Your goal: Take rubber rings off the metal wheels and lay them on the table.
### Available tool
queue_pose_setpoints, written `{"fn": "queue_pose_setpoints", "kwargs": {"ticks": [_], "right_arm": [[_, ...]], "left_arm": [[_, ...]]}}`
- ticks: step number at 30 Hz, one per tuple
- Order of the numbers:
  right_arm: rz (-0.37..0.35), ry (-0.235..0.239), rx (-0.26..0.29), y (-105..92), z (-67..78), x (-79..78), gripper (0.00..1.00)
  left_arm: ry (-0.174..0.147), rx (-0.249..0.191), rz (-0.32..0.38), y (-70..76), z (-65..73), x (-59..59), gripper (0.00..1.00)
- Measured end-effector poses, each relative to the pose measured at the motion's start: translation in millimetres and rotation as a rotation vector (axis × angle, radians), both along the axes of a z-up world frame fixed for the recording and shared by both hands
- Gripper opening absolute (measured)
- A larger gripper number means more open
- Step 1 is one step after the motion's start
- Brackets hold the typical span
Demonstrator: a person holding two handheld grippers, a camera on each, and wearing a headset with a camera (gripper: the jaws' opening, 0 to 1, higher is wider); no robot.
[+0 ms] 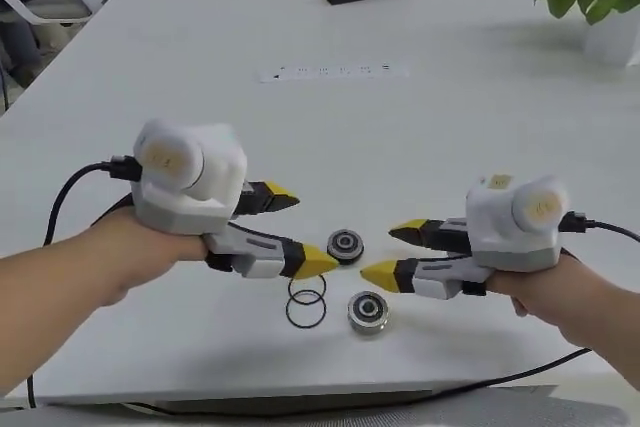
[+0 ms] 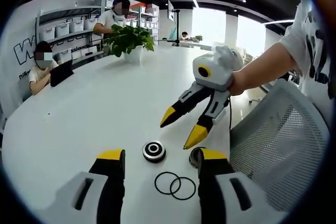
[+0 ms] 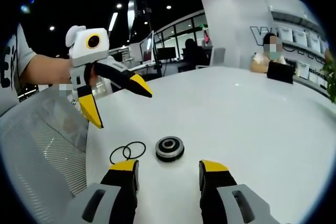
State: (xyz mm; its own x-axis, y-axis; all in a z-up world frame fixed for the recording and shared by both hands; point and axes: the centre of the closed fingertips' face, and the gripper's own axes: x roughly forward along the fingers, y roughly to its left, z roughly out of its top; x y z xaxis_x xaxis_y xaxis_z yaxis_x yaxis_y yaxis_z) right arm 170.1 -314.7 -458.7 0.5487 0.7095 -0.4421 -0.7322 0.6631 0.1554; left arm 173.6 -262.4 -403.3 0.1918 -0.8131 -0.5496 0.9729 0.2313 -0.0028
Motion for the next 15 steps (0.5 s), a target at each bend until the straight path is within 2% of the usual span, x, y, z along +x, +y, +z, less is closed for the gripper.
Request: {"fn": "queue_pose_setpoints", "kwargs": {"ticks": [12,15], "right_arm": [[0.001,0.004,0.005,0.8,-5.2,5.6,0.38],[0.003,0.007,0.006,1.8,-6.7,6.8,0.37]], "left_arm": [[0.012,0.023,-0.017,-8.0,-14.0,4.7,0.45],[0.026,0.023,-0.016,-9.6,-17.0,6.5,0.41]]}}
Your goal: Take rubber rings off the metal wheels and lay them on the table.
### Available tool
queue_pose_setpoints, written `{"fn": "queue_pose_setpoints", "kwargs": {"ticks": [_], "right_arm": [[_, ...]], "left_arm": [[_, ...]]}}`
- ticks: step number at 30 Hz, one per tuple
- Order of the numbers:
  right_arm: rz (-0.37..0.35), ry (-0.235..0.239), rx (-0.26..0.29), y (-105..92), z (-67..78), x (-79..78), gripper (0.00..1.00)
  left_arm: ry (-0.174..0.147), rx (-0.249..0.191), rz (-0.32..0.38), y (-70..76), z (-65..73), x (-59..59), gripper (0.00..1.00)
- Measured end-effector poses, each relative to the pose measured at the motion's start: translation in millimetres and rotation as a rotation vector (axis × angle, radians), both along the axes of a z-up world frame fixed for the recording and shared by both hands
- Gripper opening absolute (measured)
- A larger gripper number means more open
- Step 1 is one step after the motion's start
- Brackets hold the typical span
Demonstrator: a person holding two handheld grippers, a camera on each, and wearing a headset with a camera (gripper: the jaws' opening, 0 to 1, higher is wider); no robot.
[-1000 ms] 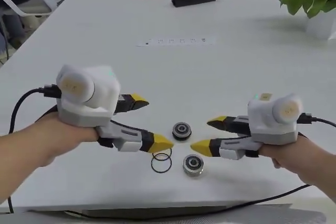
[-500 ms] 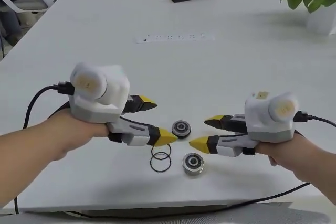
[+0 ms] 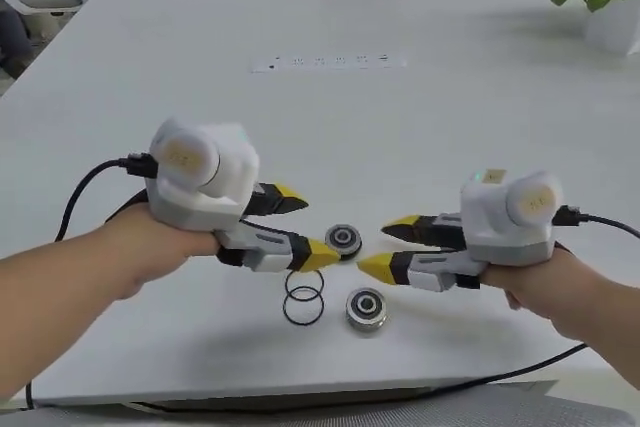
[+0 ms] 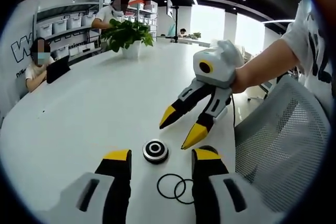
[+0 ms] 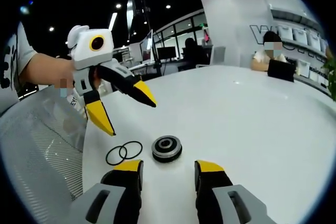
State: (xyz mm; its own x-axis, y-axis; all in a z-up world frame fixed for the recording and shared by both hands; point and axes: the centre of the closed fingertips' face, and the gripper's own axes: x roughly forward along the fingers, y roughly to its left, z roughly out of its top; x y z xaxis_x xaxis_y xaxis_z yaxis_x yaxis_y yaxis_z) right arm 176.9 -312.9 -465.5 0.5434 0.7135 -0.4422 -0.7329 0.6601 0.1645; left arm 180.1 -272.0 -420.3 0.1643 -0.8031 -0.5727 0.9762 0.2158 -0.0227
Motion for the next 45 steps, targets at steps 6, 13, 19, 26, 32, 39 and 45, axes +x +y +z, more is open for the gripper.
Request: {"fn": "queue_pose_setpoints", "kwargs": {"ticks": [6,13,19,26,32,39,45], "right_arm": [[0.011,0.0,-0.001,2.6,-2.2,2.0,0.33],[0.019,0.005,0.001,5.1,-3.5,3.9,0.3],[0.026,0.008,0.003,6.9,-5.2,4.6,0.27],[0.034,0.01,0.002,9.4,-5.9,4.4,0.25],[0.034,0.012,0.006,10.3,-6.2,4.7,0.25],[0.036,0.018,0.007,10.5,-8.8,3.9,0.24],[0.037,0.019,0.011,11.1,-8.6,3.9,0.24]], "left_arm": [[0.009,0.001,-0.002,-3.1,-4.1,2.4,0.37],[0.015,0.012,-0.012,-7.1,-12.7,4.6,0.34],[0.021,0.01,-0.016,-11.7,-17.0,5.8,0.3],[0.03,0.02,-0.023,-15.3,-25.3,7.9,0.24],[0.033,0.028,-0.027,-18.6,-32.0,10.0,0.21],[0.038,0.031,-0.015,-20.4,-36.1,15.1,0.18],[0.029,0.039,-0.026,-23.8,-40.2,14.5,0.14]]}}
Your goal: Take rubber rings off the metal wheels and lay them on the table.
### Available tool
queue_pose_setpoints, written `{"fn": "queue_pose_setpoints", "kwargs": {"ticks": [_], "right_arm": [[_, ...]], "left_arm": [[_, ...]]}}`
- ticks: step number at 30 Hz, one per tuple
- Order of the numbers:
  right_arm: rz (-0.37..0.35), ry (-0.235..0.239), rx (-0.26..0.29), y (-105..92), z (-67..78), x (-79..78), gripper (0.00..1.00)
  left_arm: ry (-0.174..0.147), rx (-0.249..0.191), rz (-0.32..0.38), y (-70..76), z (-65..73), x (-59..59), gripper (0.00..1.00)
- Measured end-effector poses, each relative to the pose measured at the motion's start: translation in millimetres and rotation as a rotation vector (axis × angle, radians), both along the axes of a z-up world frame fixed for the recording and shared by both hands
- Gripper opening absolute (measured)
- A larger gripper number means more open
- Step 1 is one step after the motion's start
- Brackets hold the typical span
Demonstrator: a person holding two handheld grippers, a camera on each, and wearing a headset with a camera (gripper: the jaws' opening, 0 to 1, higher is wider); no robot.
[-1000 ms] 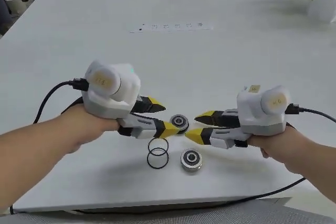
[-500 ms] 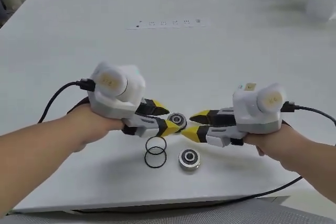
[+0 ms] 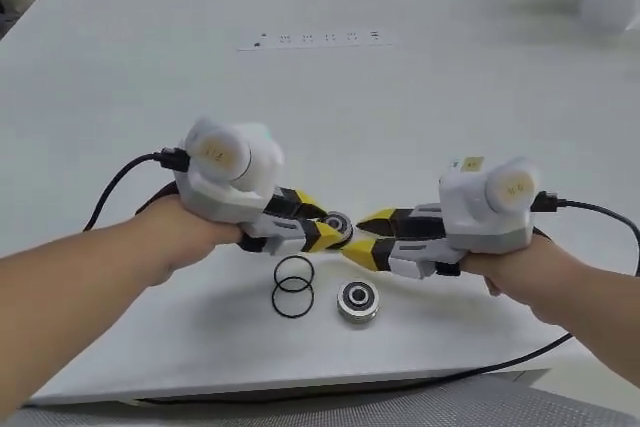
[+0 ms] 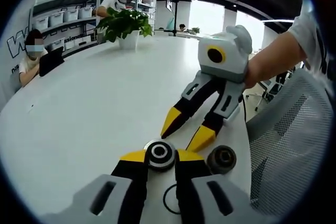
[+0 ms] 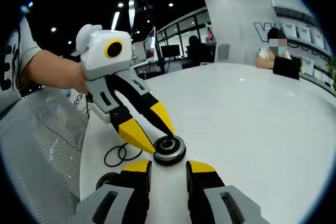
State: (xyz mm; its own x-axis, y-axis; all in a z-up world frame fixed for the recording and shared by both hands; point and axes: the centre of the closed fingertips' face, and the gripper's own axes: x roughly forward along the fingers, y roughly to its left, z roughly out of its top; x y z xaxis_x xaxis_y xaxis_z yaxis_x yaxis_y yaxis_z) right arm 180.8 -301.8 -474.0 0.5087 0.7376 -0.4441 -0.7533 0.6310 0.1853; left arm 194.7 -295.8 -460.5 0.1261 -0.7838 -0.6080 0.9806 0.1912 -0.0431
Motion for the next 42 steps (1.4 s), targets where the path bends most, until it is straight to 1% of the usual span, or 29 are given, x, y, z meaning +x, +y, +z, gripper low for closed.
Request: {"fn": "queue_pose_setpoints", "kwargs": {"ticks": [4,7,11,19,21,22,23,37,42], "right_arm": [[0.001,-0.001,0.001,-0.1,0.3,1.3,0.24],[0.0,-0.001,0.002,-0.2,0.3,1.7,0.24],[0.001,-0.002,0.002,-0.1,0.9,2.1,0.24],[0.007,-0.006,0.005,3.5,2.5,3.9,0.24],[0.007,-0.007,0.004,3.7,2.5,4.1,0.24],[0.008,-0.006,0.004,4.1,2.4,4.3,0.24],[0.009,-0.007,0.003,4.2,2.3,4.9,0.24],[0.011,-0.009,-0.01,8.0,-0.3,8.2,0.23],[0.013,-0.011,-0.017,6.6,-1.1,7.7,0.22]], "left_arm": [[-0.01,0.003,-0.004,-1.8,-0.2,0.7,0.11],[-0.036,0.013,-0.019,-2.4,-0.7,1.4,0.1],[-0.056,0.019,-0.028,-2.3,-0.4,1.6,0.1],[-0.057,0.018,-0.027,-3.3,1.3,0.5,0.09],[-0.062,0.021,-0.022,-3.3,1.1,1.3,0.07],[-0.073,0.024,-0.035,-5.4,1.6,0.1,0.07],[-0.075,0.024,-0.036,-6.2,1.7,0.1,0.07],[-0.081,0.026,-0.031,-5.0,1.4,0.7,0.07],[-0.081,0.025,-0.029,-3.6,0.3,1.9,0.07]]}}
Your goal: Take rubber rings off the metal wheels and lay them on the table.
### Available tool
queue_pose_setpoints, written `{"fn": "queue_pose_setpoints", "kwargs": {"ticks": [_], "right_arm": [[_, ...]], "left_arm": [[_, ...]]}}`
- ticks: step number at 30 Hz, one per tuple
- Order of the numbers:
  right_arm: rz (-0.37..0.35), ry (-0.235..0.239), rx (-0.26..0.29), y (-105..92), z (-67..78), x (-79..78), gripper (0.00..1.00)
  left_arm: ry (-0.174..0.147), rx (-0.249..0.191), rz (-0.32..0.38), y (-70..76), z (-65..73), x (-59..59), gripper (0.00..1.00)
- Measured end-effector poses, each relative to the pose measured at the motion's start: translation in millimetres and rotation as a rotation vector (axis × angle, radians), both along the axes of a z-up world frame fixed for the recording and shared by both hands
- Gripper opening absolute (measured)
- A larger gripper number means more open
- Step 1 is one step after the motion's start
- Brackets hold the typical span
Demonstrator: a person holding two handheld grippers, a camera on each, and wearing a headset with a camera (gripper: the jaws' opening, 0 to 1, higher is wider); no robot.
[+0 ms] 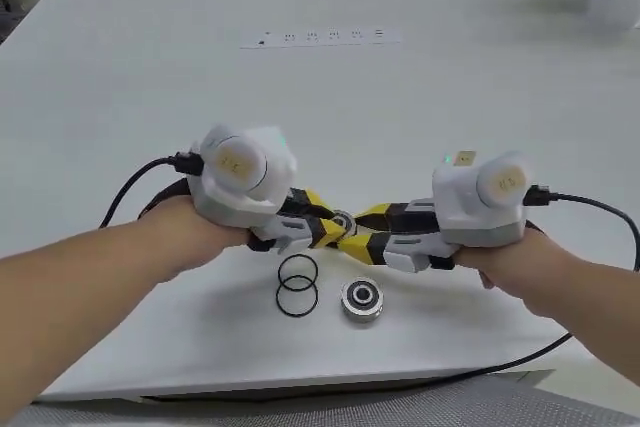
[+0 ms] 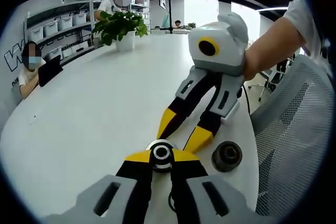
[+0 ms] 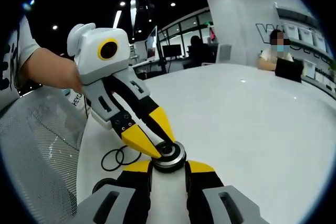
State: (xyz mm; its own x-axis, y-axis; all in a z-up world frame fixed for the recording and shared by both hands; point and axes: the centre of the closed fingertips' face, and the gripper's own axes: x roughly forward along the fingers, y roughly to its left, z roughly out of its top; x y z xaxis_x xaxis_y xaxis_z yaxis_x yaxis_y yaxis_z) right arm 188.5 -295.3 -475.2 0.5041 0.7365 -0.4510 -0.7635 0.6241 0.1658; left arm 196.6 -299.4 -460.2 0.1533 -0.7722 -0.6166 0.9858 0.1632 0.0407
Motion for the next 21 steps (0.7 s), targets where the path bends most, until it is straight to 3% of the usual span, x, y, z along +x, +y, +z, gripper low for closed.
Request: {"fn": "queue_pose_setpoints", "kwargs": {"ticks": [7,14,21], "right_arm": [[0.001,-0.006,-0.01,-0.8,0.1,-1.8,0.2],[0.002,0.007,-0.019,-5.7,-2.0,-5.0,0.09],[-0.001,0.01,-0.017,-6.1,-2.2,-5.5,0.06]], "left_arm": [[-0.002,-0.001,0.002,1.6,-0.5,0.4,0.07],[-0.003,0.0,0.002,2.4,-0.7,-0.1,0.07],[-0.004,0.002,0.008,2.7,-0.8,-0.1,0.07]]}}
